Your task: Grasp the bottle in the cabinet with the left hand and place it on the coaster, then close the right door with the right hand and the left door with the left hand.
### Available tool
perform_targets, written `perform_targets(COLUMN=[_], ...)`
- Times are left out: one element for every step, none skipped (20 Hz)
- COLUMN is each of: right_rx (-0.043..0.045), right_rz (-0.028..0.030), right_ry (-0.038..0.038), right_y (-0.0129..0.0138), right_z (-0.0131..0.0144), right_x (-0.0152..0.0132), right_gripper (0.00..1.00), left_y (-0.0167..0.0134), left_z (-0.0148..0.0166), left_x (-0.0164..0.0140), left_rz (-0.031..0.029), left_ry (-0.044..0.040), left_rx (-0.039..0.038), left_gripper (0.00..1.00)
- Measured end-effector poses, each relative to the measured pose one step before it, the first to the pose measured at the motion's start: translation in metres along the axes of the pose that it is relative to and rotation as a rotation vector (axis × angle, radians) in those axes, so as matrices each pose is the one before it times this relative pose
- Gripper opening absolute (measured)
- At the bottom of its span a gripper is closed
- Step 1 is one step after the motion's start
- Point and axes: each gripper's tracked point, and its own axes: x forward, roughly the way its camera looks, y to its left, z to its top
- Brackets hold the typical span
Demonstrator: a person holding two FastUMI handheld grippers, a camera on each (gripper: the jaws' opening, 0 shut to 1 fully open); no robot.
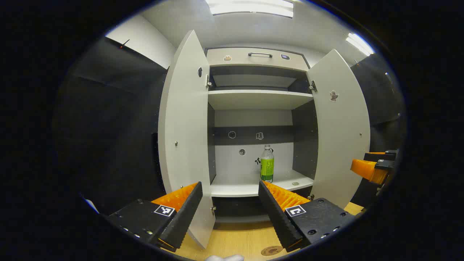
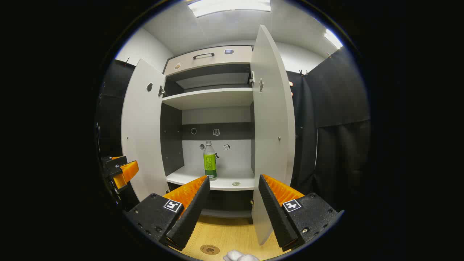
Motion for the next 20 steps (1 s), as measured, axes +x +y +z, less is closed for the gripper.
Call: perform_targets(right_rx=[-0.00011, 0.00001, -0.00016, 0.00047, 0.00113, 0.0021, 0.00151, -0.00054, -0.00178, -0.00205, -0.0007, 0.00118, 0.00283, 0.00304, 0.00141, -0.00107, -0.00275, -0.00431, -0.00627, -0.00569], right_rz=[0.00207, 0.00127, 0.00172, 0.0015, 0.00078, 0.00013, 0.0009, 0.00026, -0.00141, -0.00153, -0.00052, -0.00001, 0.00016, -0.00014, 0.00003, -0.00142, -0.00303, 0.00043, 0.00057, 0.00015], right_ry=[0.0022, 0.00123, 0.0004, -0.00124, -0.00128, -0.00169, -0.00103, 0.00021, -0.0016, 0.00035, 0.0007, 0.00051, 0.0008, 0.00366, 0.00612, 0.00293, 0.00212, 0.00342, 0.0026, 0.00278], right_y=[0.00138, 0.00098, 0.00086, 0.00092, 0.00049, 0.00024, 0.00079, 0.00023, 0.00021, -0.00032, -0.00033, 0.00013, 0.00041, 0.00053, 0.0004, 0.00008, 0.00023, 0.00119, 0.00103, 0.00143], right_z=[-0.0008, -0.00022, -0.0006, 0.00037, -0.00023, 0.00087, 0.00025, 0.00057, 0.00037, 0.00042, -0.00059, 0.00037, -0.00061, 0.00006, -0.00119, 0.00011, 0.00006, 0.0007, 0.00027, 0.00061], right_x=[0.00039, 0.0011, 0.00069, 0.00053, 0.00066, 0.0011, 0.00148, 0.00162, 0.00117, 0.00171, 0.00185, 0.00186, 0.00132, 0.00149, 0.00105, 0.0016, 0.00081, 0.0009, 0.00059, -0.00016], right_gripper=[0.83, 0.83, 0.83, 0.83, 0.83, 0.83, 0.83, 0.83, 0.83, 0.83, 0.83, 0.83, 0.83, 0.83, 0.83, 0.83, 0.83, 0.83, 0.83, 0.83], left_y=[0.00084, 0.00034, 0.00084, 0.00006, 0.00073, 0.00049, 0.00047, 0.00034, 0.00016, -0.00021, -0.00035, -0.00018, -0.00038, -0.0018, -0.00096, -0.00269, -0.00238, -0.00219, -0.00331, -0.00409], left_z=[-0.00026, -0.00033, 0.00059, -0.00024, 0.00023, 0.00041, 0.00061, 0.00008, 0.00015, 0.00021, -0.0001, -0.0009, -0.00012, -0.00047, -0.00101, -0.00068, -0.0006, -0.00048, -0.00064, 0.00025], left_x=[0.00085, 0.0006, 0.00042, 0.00062, 0.00098, 0.00073, 0.00156, 0.0013, 0.00222, 0.00172, 0.00199, 0.0032, 0.00292, 0.00423, 0.00459, 0.00544, 0.00584, 0.00681, 0.007, 0.00891], left_rz=[-0.00023, -0.00091, 0.00202, 0.00004, 0.00155, 0.00064, 0.0012, -0.00014, -0.00034, -0.00218, -0.00125, -0.00196, -0.00262, -0.0055, -0.0052, -0.00894, -0.00989, -0.00872, -0.00946, -0.01333], left_ry=[-0.00095, 0.00161, 0.0003, -0.0003, -0.0012, -0.00146, -0.00172, -0.00135, -0.001, -0.0014, -0.00054, 0.00188, -0.00137, 0.00095, 0.0027, 0.00193, 0.0011, -0.00152, -0.00261, -0.00617], left_rx=[0.00074, -0.00104, -0.00224, -0.00049, 0.00075, 0.00152, 0.00126, -0.00008, -0.00094, -0.00093, 0.00038, 0.00014, -0.00192, -0.00353, -0.00562, -0.00347, 0.00025, 0.0017, -0.00014, -0.00041], left_gripper=[0.95, 0.95, 0.94, 0.94, 0.95, 0.94, 0.94, 0.94, 0.94, 0.94, 0.94, 0.95, 0.94, 0.94, 0.94, 0.94, 0.94, 0.94, 0.94, 0.94])
